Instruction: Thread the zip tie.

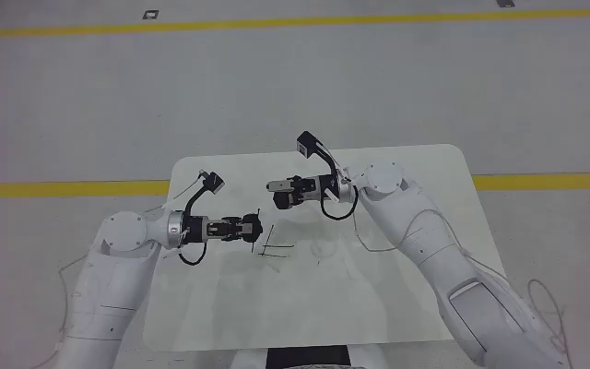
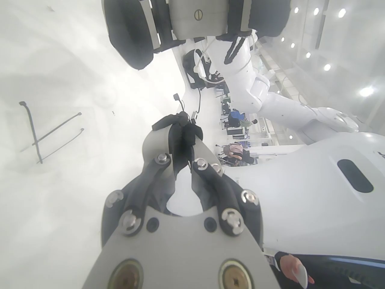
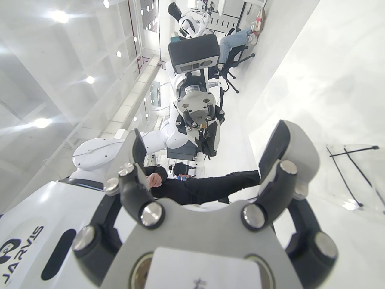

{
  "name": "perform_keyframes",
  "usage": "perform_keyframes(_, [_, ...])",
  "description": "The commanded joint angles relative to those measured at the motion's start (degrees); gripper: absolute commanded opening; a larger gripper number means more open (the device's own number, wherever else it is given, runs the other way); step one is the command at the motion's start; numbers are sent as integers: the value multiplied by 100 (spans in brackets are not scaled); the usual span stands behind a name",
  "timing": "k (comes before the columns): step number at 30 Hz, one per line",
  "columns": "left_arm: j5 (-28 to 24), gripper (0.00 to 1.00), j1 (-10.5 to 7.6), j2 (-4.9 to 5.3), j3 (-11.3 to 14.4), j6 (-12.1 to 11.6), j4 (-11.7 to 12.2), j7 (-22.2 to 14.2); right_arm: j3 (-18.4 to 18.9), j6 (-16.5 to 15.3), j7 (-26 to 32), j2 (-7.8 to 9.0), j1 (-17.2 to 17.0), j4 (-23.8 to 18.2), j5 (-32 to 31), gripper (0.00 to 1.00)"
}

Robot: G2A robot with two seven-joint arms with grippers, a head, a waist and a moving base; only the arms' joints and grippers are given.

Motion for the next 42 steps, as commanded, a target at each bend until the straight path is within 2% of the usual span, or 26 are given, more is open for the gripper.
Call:
perform_keyframes(1, [0,0,0,0,0,0,0,0,0,0,0,0,0,0,0,100])
perform_keyframes(15, [0,0,0,0,0,0,0,0,0,0,0,0,0,0,0,100])
perform_keyframes(19, [0,0,0,0,0,0,0,0,3,130,-396,8,-97,-266,-135,100])
perform_keyframes(23, [0,0,0,0,0,0,0,0,10,195,-631,-3,-45,-331,-183,100])
perform_keyframes(31, [0,0,0,0,0,0,0,0,-126,278,-698,-81,212,-43,-188,100])
perform_keyframes(42, [0,0,0,0,0,0,0,0,-126,278,-698,-81,212,-43,-188,100])
